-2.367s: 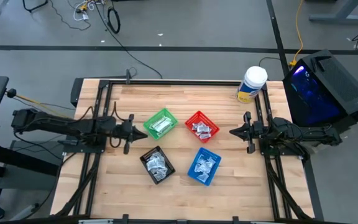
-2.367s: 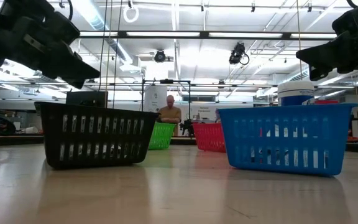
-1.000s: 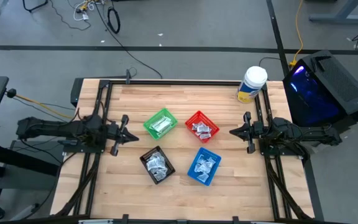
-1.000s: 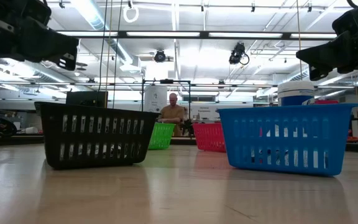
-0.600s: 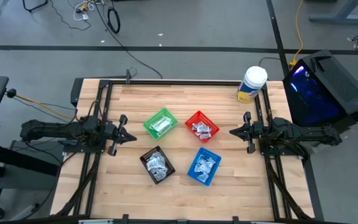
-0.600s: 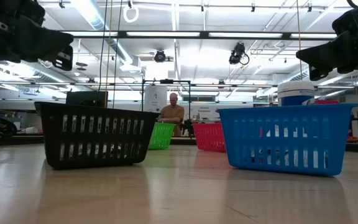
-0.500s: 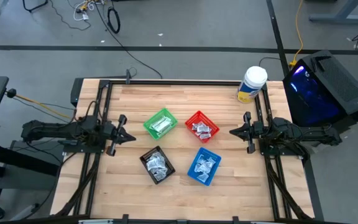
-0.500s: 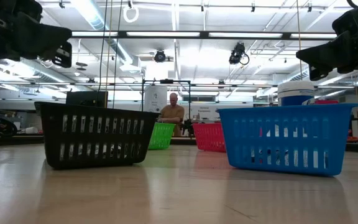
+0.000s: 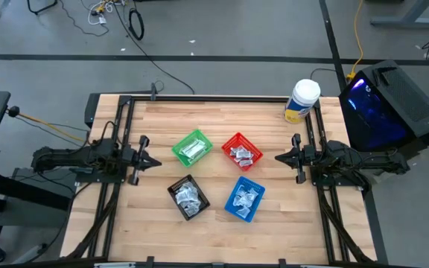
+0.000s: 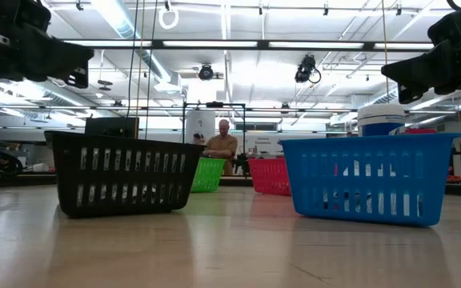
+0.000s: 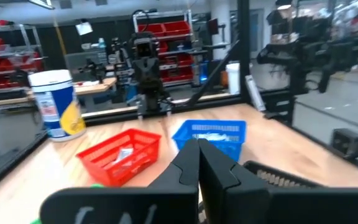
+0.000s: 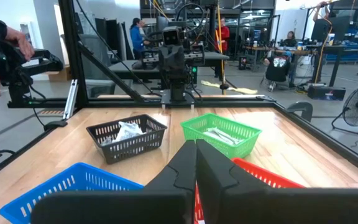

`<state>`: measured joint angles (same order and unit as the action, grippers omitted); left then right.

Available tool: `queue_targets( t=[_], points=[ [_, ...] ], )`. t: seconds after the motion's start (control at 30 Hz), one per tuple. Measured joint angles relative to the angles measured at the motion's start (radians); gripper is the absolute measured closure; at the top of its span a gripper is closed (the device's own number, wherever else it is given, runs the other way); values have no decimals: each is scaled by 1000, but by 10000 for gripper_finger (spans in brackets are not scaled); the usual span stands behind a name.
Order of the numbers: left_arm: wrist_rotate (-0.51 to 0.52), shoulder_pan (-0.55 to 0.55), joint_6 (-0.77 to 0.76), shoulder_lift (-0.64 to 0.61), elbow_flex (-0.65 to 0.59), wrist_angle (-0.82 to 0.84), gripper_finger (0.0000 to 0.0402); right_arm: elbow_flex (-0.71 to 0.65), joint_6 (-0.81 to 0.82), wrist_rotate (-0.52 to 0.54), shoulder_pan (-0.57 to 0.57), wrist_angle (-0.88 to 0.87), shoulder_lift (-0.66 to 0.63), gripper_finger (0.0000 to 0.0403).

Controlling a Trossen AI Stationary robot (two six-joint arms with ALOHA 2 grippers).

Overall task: Pick & Place First Aid Supplies
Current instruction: Return to Home Position

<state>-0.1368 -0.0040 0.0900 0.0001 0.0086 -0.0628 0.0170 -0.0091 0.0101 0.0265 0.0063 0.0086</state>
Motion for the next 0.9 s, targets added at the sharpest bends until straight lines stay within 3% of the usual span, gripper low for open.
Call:
queue_targets(
  t=[0.63,0.9],
  points=[
    [74,0,-53,6,0,38,399,0,0,0,0,0,0,390],
    [73,0,-79,6,-2,8,371,0,0,0,0,0,0,390]
  ],
)
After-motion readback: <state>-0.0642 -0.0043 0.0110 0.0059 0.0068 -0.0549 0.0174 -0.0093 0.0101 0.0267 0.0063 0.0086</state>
